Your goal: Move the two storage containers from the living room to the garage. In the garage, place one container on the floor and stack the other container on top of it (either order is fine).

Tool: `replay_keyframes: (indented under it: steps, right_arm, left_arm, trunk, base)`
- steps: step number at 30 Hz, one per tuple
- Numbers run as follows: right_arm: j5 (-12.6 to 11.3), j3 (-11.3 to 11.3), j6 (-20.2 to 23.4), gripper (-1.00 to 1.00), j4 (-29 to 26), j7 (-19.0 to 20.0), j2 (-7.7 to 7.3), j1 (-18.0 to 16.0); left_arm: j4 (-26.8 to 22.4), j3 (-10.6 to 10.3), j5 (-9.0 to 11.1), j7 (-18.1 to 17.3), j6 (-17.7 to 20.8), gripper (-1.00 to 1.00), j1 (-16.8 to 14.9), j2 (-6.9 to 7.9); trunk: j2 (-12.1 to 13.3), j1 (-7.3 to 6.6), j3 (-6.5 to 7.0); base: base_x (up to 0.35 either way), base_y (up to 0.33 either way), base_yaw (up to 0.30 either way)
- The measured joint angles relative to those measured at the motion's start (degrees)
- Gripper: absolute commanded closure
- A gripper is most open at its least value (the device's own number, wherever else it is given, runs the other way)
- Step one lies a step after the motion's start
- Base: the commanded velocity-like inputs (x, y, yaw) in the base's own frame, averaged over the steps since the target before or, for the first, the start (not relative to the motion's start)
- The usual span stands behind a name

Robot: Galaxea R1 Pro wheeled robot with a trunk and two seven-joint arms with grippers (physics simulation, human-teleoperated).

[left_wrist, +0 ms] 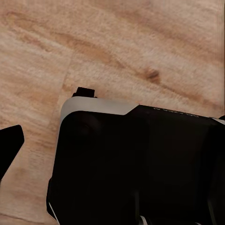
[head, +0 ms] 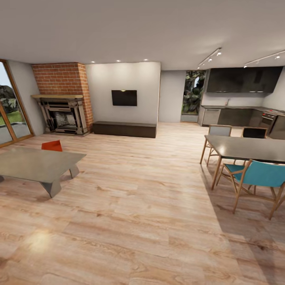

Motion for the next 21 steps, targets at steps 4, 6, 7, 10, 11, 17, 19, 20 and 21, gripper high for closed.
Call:
replay_keyframes:
  steps: [4,6,7,10,11,17,19,20,21]
  right_arm:
    - [-0.1,0.0,0.0,-1.0,0.0,0.0,-0.02,0.0]
    - [-0.1,0.0,0.0,-1.0,0.0,0.0,-0.09,0.0]
    - [-0.2,0.0,0.0,-1.0,0.0,0.0,-0.15,0.0]
    - [-0.2,0.0,0.0,-1.0,0.0,-0.1,-0.18,0.0]
    - [-0.2,0.0,0.0,-1.0,0.0,-0.1,-0.1,0.0]
    - [-0.1,0.0,0.0,-1.0,-0.1,-0.1,0.23,0.0]
    - [-0.1,0.0,0.0,-1.0,-0.1,-0.1,0.05,0.0]
    - [-0.1,0.0,0.0,-1.0,-0.1,-0.1,0.02,0.0]
    - [-0.2,0.0,0.0,-1.0,-0.1,-0.1,-0.03,0.0]
  left_arm:
    - [0.0,0.0,0.0,0.0,0.0,-1.0,0.0,0.0]
    - [0.0,0.0,0.0,0.0,0.0,-1.0,0.0,0.0]
    - [0.0,0.0,0.0,0.0,0.0,-1.0,0.0,0.0]
    - [0.0,0.0,0.0,0.0,0.0,-1.0,0.0,0.0]
    - [0.0,0.0,0.0,0.0,0.0,-1.0,0.0,0.0]
    - [0.0,0.0,0.0,-0.1,0.1,-1.0,0.0,0.0]
    - [0.0,0.0,0.0,-0.1,0.1,-1.0,0.0,0.0]
    - [0.0,0.0,0.0,-0.1,0.1,-1.0,0.0,0.0]
    - [0.0,0.0,0.0,-0.1,0.1,-1.0,0.0,0.0]
  trunk:
    - [0.0,0.0,0.0]
    - [0.0,0.0,0.0]
    - [0.0,0.0,0.0]
    - [0.0,0.0,0.0]
    - [0.0,0.0,0.0]
    - [0.0,0.0,0.0]
    - [0.0,0.0,0.0]
    - [0.0,0.0,0.0]
    - [0.0,0.0,0.0]
  base:
    - [0.323,0.003,0.0]
    - [0.323,0.001,0.0]
    - [0.323,0.021,0.0]
    - [0.323,0.007,0.0]
    - [0.323,0.01,0.0]
    - [0.323,0.042,0.0]
    - [0.323,0.067,0.0]
    - [0.323,0.069,0.0]
    - [0.323,0.07,0.0]
